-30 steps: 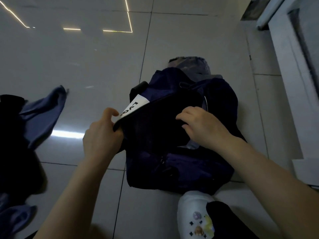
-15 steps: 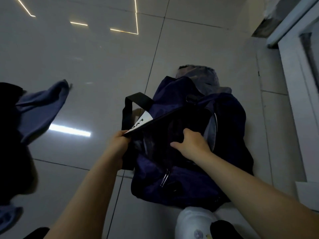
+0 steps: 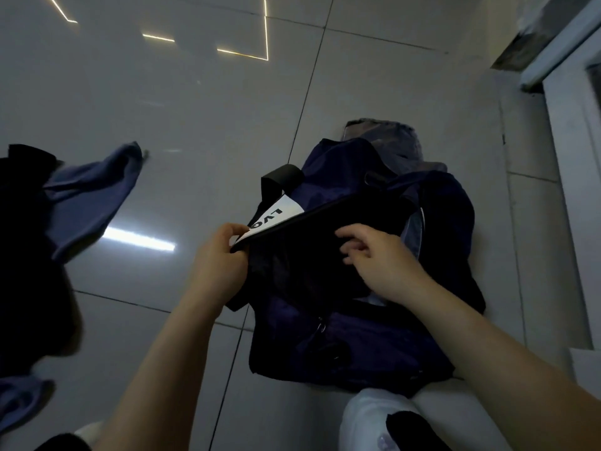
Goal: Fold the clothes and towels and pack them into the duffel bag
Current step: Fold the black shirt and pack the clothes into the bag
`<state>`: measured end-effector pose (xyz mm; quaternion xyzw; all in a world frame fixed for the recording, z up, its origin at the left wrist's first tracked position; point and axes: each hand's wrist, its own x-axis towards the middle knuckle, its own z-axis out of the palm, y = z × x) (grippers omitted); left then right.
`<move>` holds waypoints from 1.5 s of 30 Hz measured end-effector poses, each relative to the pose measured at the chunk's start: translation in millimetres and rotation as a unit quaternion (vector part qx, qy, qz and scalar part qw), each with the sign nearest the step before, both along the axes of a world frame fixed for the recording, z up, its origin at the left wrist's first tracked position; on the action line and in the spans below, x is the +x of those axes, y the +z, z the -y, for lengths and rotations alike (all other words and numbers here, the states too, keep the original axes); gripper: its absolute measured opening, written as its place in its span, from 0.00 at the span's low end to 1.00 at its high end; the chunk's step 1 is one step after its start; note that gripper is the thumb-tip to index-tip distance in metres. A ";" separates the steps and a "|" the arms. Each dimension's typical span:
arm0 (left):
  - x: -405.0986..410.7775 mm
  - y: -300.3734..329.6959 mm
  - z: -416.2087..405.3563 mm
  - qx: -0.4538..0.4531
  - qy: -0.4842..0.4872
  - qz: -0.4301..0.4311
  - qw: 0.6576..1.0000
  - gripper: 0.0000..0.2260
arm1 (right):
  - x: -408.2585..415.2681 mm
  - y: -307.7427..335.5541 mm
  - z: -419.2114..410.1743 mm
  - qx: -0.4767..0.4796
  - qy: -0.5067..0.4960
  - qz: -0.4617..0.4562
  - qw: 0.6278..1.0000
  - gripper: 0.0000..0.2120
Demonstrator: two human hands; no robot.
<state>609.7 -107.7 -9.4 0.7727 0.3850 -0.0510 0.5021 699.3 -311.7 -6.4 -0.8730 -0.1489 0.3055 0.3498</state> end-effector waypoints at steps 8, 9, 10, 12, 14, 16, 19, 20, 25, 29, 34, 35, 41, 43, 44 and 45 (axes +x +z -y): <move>-0.9 -5.3 -0.2 -0.037 0.037 0.006 0.999 0.05 | 15.8 -15.7 -19.5 -0.240 0.410 0.033 0.879 0.26; -0.6 -5.1 -1.1 -0.089 0.042 -0.012 0.995 0.08 | 18.6 -17.2 -21.9 -0.247 0.408 0.016 0.879 0.27; -0.1 -6.3 -2.4 -0.137 0.040 -0.039 0.989 0.10 | 21.0 -18.0 -23.7 -0.250 0.399 -0.003 0.882 0.28; 3.5 -13.6 -5.7 -0.170 0.011 -0.098 0.980 0.15 | 25.6 -19.1 -28.8 -0.253 0.379 -0.031 0.890 0.32; 9.5 -17.2 -11.2 -0.188 -0.021 -0.123 0.974 0.16 | 28.2 -20.2 -38.0 -0.275 0.379 -0.042 0.882 0.33; 12.7 -21.2 -16.8 -0.244 -0.038 -0.130 0.960 0.19 | 24.9 -22.1 -45.2 -0.299 0.388 -0.047 0.871 0.34; 6.3 -34.2 -15.6 -0.319 0.015 -0.118 0.940 0.11 | 14.1 -29.0 -45.7 -0.316 0.382 -0.041 0.867 0.35; 2.6 -39.0 -13.9 -0.338 0.048 -0.115 0.933 0.05 | 9.6 -31.7 -45.4 -0.323 0.380 -0.033 0.866 0.35; -12.5 -39.4 -18.4 -0.433 0.146 -0.027 0.889 0.13 | -1.6 -40.4 -54.9 -0.369 0.372 -0.009 0.851 0.33; -9.1 -25.0 -18.1 -0.466 0.125 0.013 0.876 0.23 | -4.0 -43.5 -61.1 -0.404 0.356 -0.004 0.843 0.30; -11.4 -23.2 -13.2 -0.486 0.154 0.014 0.860 0.25 | -14.0 -52.0 -61.4 -0.428 0.337 0.041 0.838 0.35; -11.6 -24.5 -11.8 -0.485 0.165 0.018 0.859 0.25 | -16.2 -53.2 -61.6 -0.435 0.339 0.052 0.833 0.36; -7.3 -29.7 5.9 -0.517 0.211 0.004 0.830 0.24 | -8.3 -39.3 -50.2 -0.317 0.301 0.009 0.899 0.31; -3.7 -34.1 11.6 -0.511 0.216 -0.020 0.832 0.18 | -6.4 -19.2 -31.1 -0.211 0.255 -0.024 0.943 0.29; -3.2 -35.4 15.6 -0.506 0.212 -0.030 0.835 0.16 | -7.2 -7.0 -19.2 -0.171 0.240 -0.020 0.955 0.28; -3.4 -38.5 20.1 -0.504 0.206 -0.038 0.838 0.15 | -8.6 3.9 -5.5 -0.140 0.227 0.014 0.964 0.24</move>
